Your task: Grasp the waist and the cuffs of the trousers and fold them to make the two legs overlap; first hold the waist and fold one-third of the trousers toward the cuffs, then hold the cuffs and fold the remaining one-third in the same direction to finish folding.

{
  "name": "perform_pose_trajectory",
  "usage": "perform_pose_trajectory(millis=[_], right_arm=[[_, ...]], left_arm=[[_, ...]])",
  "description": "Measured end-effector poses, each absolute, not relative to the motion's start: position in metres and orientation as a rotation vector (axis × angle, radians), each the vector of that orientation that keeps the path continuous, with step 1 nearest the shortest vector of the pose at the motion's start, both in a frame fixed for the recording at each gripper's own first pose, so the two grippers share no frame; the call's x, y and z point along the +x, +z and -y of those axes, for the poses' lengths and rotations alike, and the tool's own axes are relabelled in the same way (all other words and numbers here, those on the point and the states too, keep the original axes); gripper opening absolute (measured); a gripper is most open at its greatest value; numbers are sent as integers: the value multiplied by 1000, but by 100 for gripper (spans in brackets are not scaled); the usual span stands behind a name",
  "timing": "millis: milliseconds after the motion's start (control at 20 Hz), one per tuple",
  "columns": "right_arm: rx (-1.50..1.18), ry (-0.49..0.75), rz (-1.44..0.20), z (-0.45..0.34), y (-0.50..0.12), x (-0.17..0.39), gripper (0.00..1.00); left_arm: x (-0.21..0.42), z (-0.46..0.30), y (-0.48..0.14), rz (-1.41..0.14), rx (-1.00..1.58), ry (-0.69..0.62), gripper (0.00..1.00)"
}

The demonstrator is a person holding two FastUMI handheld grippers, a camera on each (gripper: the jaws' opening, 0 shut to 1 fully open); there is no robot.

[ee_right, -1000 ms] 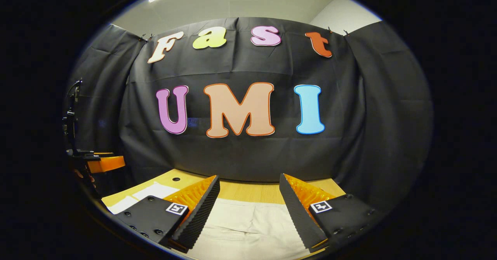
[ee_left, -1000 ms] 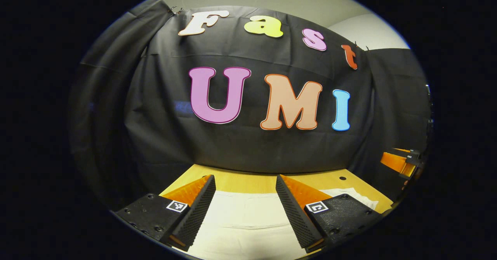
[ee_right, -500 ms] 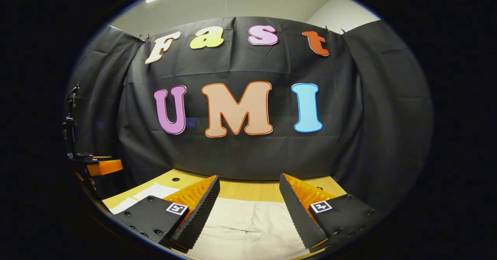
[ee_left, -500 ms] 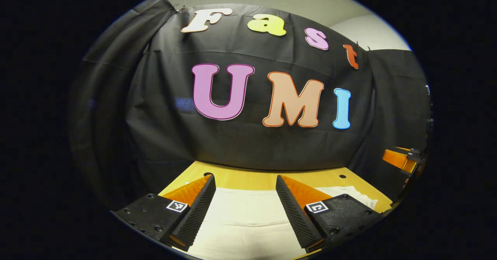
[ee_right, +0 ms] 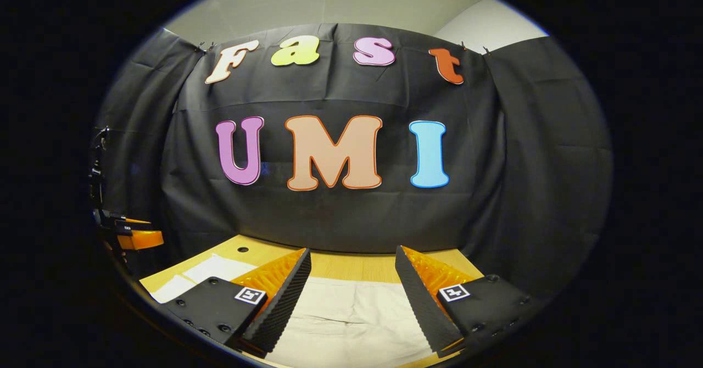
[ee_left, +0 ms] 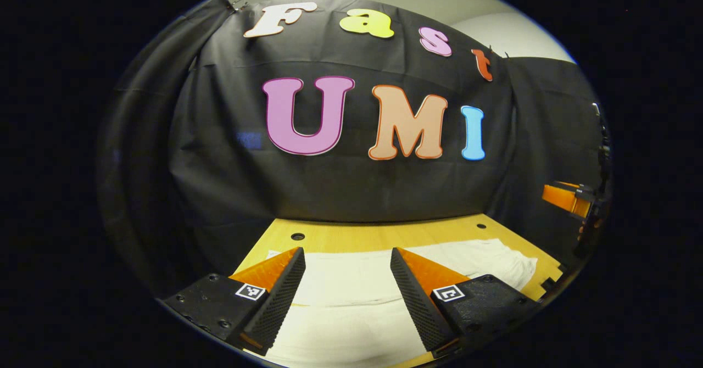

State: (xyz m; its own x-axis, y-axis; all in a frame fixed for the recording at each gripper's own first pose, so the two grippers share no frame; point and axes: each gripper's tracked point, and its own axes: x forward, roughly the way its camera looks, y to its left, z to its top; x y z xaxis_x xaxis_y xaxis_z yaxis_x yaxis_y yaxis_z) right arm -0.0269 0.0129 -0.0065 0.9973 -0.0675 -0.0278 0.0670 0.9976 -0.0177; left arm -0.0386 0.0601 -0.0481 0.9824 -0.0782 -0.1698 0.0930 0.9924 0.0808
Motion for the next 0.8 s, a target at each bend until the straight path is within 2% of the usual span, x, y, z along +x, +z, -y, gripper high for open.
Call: perform_pose_trajectory(millis=[400, 800], right_arm=[[-29, -92, -76, -33, -30, -44, 98], [-19, -90, -120, -45, -53, -51, 99]], left_arm=[[-80, -90, -131, -431, 216, -261, 95], [-144, -94, -234, -786, 416, -580, 93]])
